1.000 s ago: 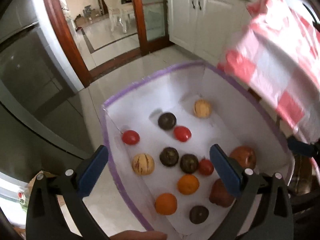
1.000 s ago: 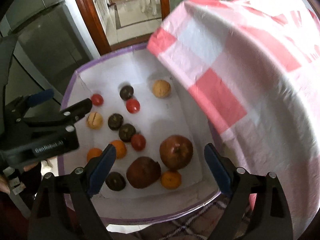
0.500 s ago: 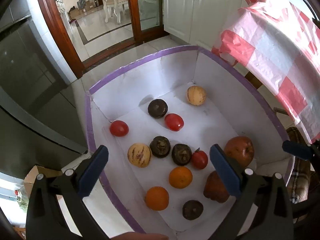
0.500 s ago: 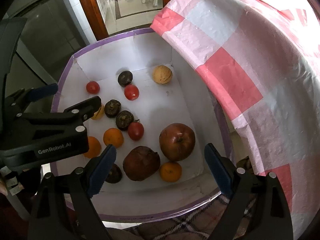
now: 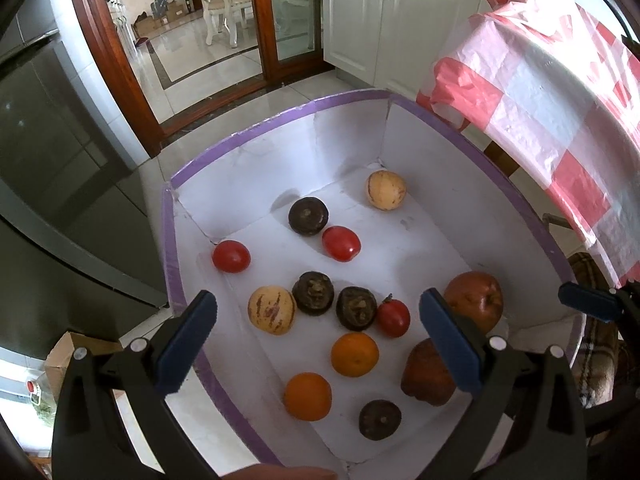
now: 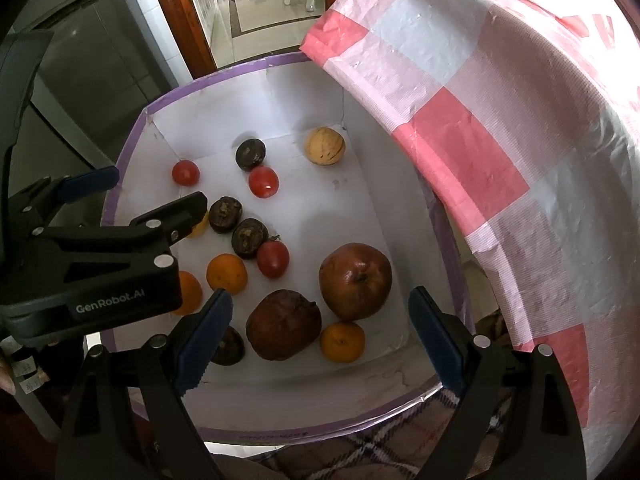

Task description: Organize fruits

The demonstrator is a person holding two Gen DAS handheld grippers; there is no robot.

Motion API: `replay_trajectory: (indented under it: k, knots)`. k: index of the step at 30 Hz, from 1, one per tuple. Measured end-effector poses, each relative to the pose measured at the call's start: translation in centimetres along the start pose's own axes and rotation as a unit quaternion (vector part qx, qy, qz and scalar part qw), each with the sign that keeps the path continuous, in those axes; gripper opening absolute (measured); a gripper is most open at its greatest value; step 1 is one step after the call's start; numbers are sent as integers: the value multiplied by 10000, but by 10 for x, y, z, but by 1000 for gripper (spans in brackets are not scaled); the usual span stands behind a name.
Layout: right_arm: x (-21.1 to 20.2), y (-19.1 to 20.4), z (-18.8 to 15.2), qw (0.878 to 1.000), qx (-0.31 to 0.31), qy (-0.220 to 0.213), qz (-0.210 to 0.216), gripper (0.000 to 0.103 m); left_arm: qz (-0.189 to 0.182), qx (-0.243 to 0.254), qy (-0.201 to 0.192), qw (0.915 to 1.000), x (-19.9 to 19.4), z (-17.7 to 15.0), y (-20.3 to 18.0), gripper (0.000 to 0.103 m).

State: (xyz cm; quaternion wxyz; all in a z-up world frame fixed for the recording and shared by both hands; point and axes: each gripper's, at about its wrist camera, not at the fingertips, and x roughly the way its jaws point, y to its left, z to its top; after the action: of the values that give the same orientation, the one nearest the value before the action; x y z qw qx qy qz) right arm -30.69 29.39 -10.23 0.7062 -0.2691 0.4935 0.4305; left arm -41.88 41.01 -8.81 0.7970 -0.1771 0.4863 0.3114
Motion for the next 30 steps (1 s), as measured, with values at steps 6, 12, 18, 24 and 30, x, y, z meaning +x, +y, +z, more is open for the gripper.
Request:
replay_trajectory:
  k: [6, 12, 18, 24, 30]
  knots:
    - [1, 1, -1, 10000, 20, 4, -6, 87, -18, 2, 4, 10000, 0, 0, 0, 101]
    - [1, 1, -1, 10000, 23, 13, -5, 87, -17, 5, 5, 10000, 1, 0, 0, 101]
    - [2, 0, -3, 10000, 44, 46, 4, 87, -11, 2, 6, 10000, 1, 0, -1, 101]
    - [3, 0, -4, 10000, 50, 70, 12, 87, -17, 7, 4, 10000, 1, 0, 0, 101]
    - [3, -1, -5, 9999, 46, 92, 20, 87, -19, 4, 6, 10000, 1, 0, 0, 101]
